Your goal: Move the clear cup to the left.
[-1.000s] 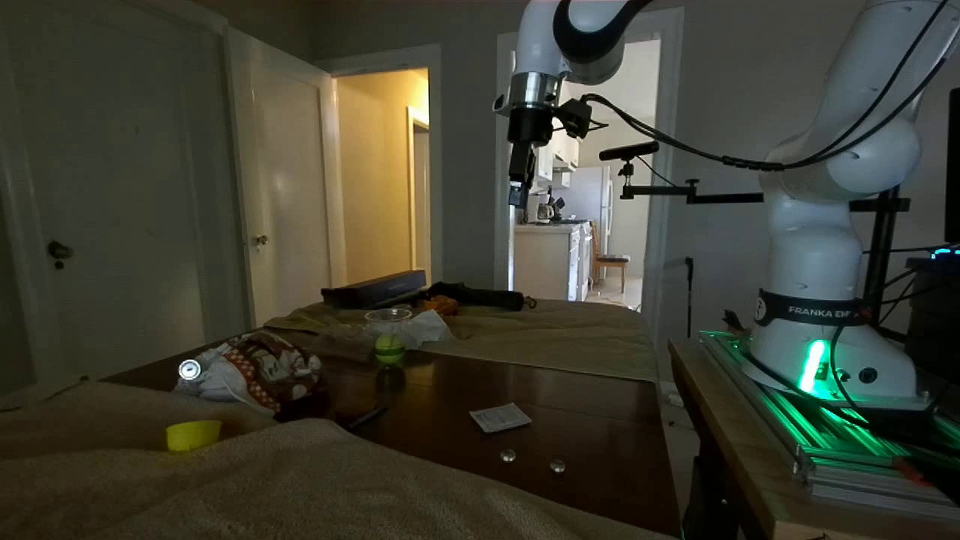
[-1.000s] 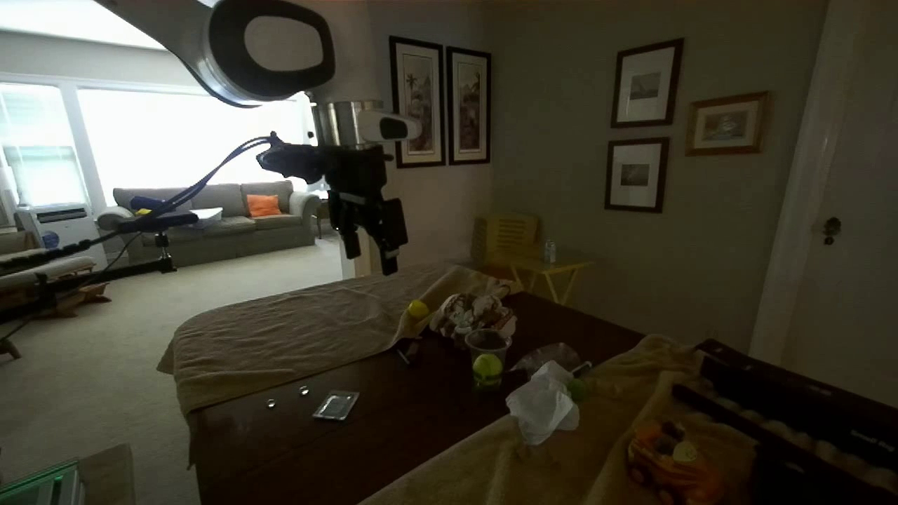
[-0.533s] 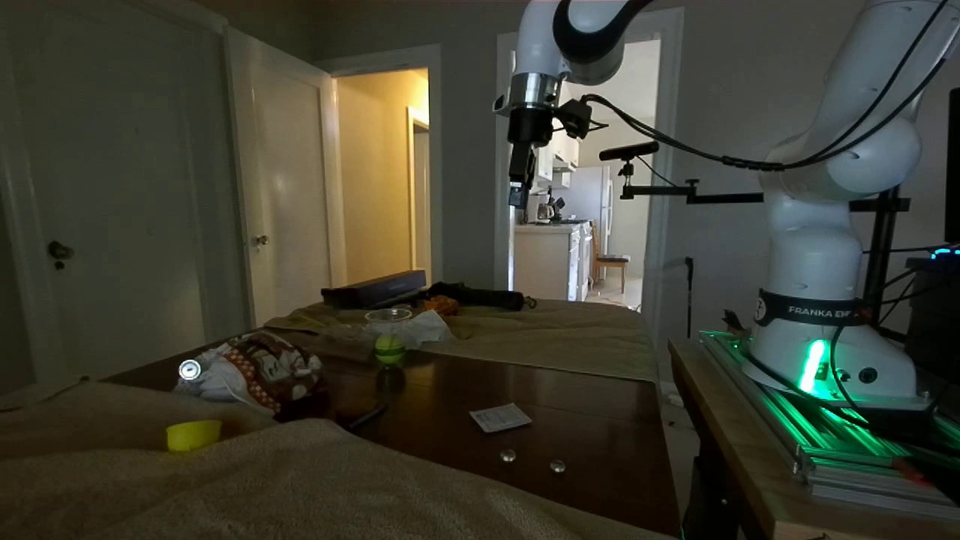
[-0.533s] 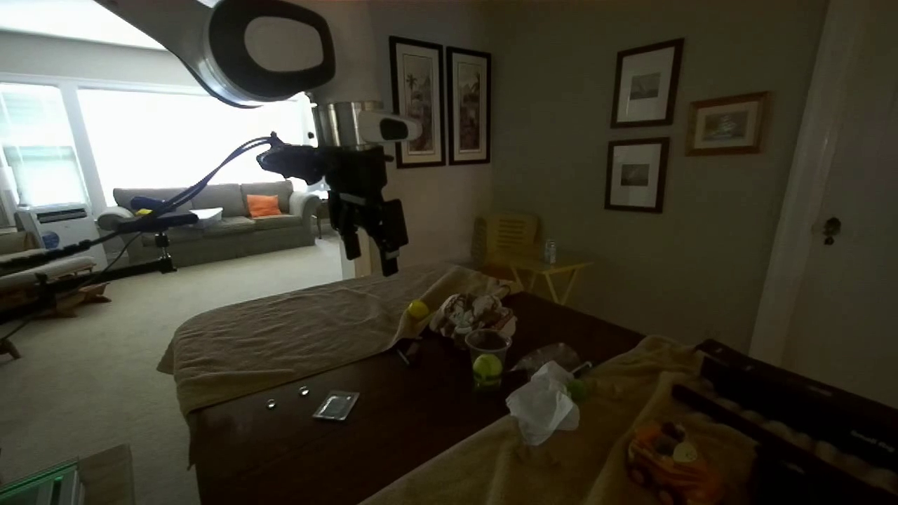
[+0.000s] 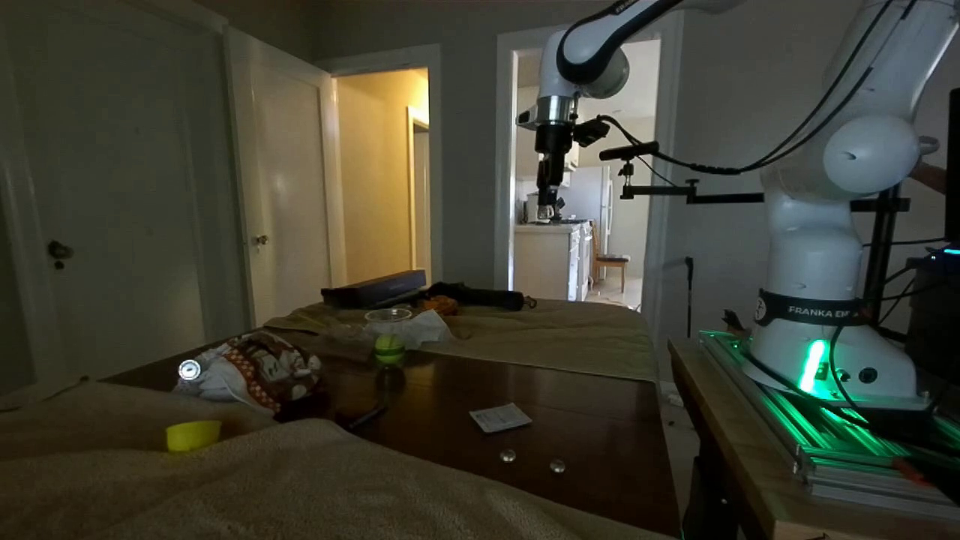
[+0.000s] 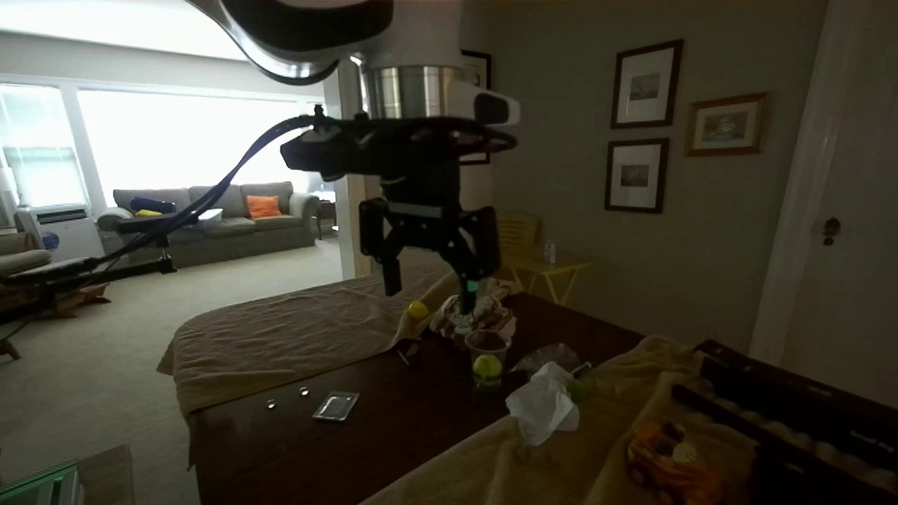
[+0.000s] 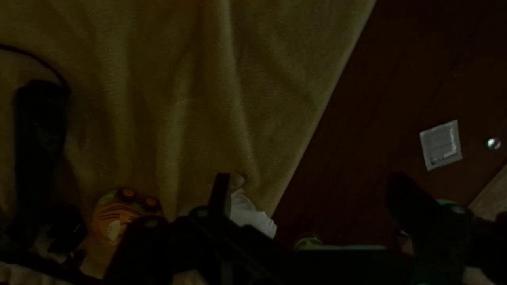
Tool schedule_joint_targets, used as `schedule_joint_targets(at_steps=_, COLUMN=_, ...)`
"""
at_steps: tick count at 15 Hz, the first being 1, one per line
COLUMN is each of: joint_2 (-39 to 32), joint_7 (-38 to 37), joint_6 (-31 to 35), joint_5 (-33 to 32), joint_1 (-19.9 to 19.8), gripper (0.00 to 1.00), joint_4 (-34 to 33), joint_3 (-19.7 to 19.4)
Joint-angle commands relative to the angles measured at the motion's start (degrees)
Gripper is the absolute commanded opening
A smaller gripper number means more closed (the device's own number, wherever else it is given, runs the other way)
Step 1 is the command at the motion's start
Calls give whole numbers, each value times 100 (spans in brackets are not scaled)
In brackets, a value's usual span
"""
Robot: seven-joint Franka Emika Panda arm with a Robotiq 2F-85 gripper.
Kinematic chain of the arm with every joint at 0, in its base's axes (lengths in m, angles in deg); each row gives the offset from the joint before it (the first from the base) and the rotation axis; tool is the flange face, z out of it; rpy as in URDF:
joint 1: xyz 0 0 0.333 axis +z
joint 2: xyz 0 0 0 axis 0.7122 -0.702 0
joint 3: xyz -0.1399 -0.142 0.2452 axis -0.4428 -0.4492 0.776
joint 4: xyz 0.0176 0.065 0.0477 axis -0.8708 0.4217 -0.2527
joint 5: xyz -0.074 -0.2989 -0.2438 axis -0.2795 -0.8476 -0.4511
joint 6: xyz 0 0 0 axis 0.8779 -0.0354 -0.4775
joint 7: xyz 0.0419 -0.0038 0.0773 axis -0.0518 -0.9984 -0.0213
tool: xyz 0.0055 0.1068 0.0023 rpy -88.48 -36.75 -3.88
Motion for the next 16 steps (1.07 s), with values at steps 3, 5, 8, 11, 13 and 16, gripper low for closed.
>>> schedule_joint_targets(at_steps=3, joint_2=-1389, joint_7=1907, joint_6=-103, joint_5=423, joint_1=177, gripper=100, joint_4=-1583, joint_3=-81)
schedule_joint_targets(at_steps=5, joint_2=-1890, joint_7=2498, joint_6=15, joint_5=758, joint_1=155, gripper=100, joint_4=-2108, joint_3=184)
schedule_joint_targets(at_steps=8, joint_2=-2755, joint_7=2978, joint_6=66, joint_5=1304, joint_1=-10, gripper=100, joint_4=-3059, joint_3=712)
schedule_joint_targets(at_steps=11, joint_2=-3613, joint_7=2516, joint_6=-97, joint_5=1473, joint_1=-192, gripper=100, joint_4=-4043, joint_3=1215)
schedule_joint_targets(at_steps=13, joint_2=-4126, joint_7=2114, joint_6=-222, joint_5=1597, joint_1=-298, gripper=100, joint_4=-4633, joint_3=1492)
schedule_joint_targets(at_steps=16, joint_2=-4883, joint_7=1146, joint_6=-487, joint_5=1645, joint_1=-370, gripper=100, joint_4=-5501, joint_3=1812)
